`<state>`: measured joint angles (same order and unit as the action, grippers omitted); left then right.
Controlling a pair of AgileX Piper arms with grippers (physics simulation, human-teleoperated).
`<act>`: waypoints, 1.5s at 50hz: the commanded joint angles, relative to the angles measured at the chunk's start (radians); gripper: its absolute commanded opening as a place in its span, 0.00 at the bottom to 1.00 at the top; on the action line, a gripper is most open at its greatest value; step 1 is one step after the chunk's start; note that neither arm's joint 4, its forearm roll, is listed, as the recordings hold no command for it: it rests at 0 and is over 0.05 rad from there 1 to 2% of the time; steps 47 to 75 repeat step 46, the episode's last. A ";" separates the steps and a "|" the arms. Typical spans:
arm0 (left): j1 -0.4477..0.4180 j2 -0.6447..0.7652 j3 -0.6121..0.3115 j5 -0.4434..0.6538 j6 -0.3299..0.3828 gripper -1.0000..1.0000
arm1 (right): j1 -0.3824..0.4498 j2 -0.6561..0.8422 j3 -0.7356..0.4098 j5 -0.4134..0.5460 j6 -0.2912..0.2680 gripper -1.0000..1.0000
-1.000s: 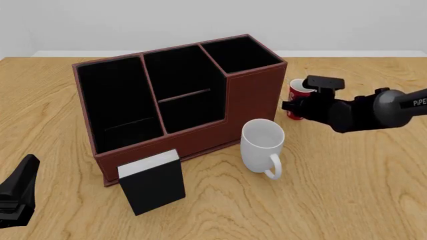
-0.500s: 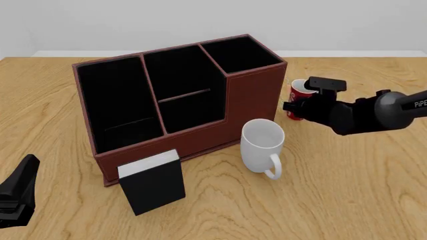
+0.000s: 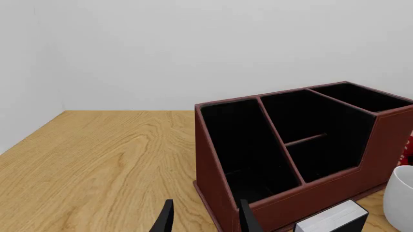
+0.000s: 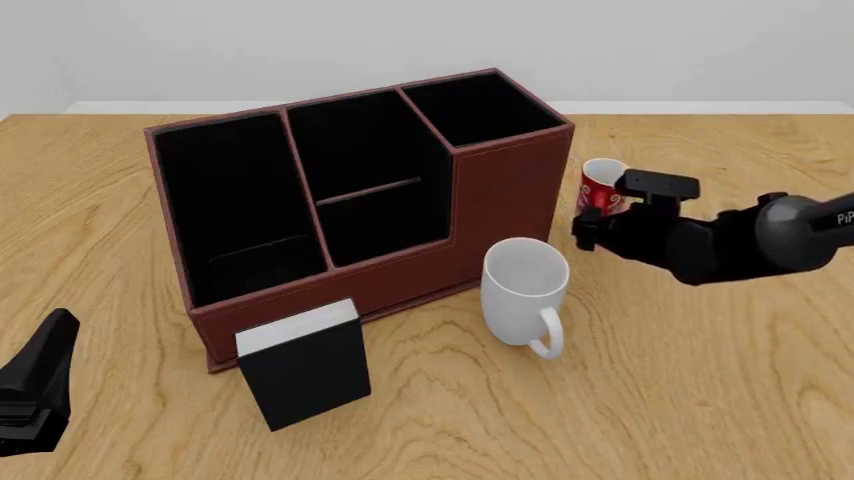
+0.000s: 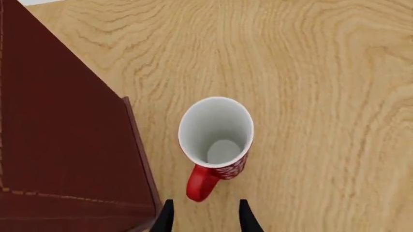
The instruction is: Pick up the red mug and place it to the right of the caddy.
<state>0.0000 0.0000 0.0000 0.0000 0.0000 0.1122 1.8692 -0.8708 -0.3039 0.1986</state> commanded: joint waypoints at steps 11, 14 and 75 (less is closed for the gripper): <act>0.000 0.000 0.000 0.000 0.000 1.00 | -0.007 -0.263 0.196 -0.019 0.019 1.00; 0.000 0.000 0.000 0.000 0.000 1.00 | -0.016 -0.355 0.251 -0.004 0.020 1.00; 0.000 0.000 0.000 0.000 0.000 1.00 | 0.006 -1.625 0.562 0.692 -0.052 1.00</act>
